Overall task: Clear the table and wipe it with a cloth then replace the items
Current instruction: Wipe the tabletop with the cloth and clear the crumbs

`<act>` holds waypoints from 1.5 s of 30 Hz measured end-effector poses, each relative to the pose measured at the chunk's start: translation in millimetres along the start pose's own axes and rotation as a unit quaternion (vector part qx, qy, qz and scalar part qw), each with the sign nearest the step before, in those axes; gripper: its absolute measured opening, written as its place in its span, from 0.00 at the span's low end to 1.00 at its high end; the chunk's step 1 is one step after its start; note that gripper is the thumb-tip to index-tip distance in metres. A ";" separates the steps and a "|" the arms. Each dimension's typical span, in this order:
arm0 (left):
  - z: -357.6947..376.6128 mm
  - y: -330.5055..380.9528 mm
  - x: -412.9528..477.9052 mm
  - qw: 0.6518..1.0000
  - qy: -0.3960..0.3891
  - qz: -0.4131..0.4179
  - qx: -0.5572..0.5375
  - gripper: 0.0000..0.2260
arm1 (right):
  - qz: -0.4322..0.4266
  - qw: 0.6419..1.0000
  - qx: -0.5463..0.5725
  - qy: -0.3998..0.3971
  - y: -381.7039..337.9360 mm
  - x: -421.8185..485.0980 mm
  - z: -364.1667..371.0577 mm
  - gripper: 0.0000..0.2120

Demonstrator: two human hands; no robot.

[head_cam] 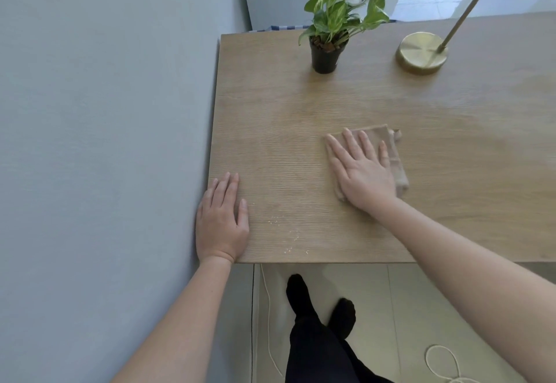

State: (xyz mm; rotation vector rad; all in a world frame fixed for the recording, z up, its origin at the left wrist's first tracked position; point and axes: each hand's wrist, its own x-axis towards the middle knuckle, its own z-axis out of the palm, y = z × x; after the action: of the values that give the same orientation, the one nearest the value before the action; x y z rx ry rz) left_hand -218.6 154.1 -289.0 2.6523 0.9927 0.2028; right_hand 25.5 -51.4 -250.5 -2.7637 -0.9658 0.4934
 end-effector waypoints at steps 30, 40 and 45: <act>2.7 1.5 -1.8 1.000 0.021 0.008 -0.021 0.25 | -0.001 1.000 -0.010 -0.013 66.4 -95.8 0.2 0.23; 3.4 -1.4 -2.5 1.000 0.022 0.004 -0.022 0.25 | -0.075 0.997 0.004 -0.014 -36.0 -104.1 42.4 0.24; 4.7 -0.1 -2.6 0.999 0.025 0.007 -0.021 0.25 | 0.048 0.999 -0.016 0.010 69.8 -151.3 16.1 0.25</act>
State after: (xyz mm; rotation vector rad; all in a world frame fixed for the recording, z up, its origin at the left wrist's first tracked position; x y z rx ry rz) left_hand -219.5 151.4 -293.6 2.6278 0.9748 0.2905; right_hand -51.6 -199.9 -246.1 -2.8475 -0.8477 0.4689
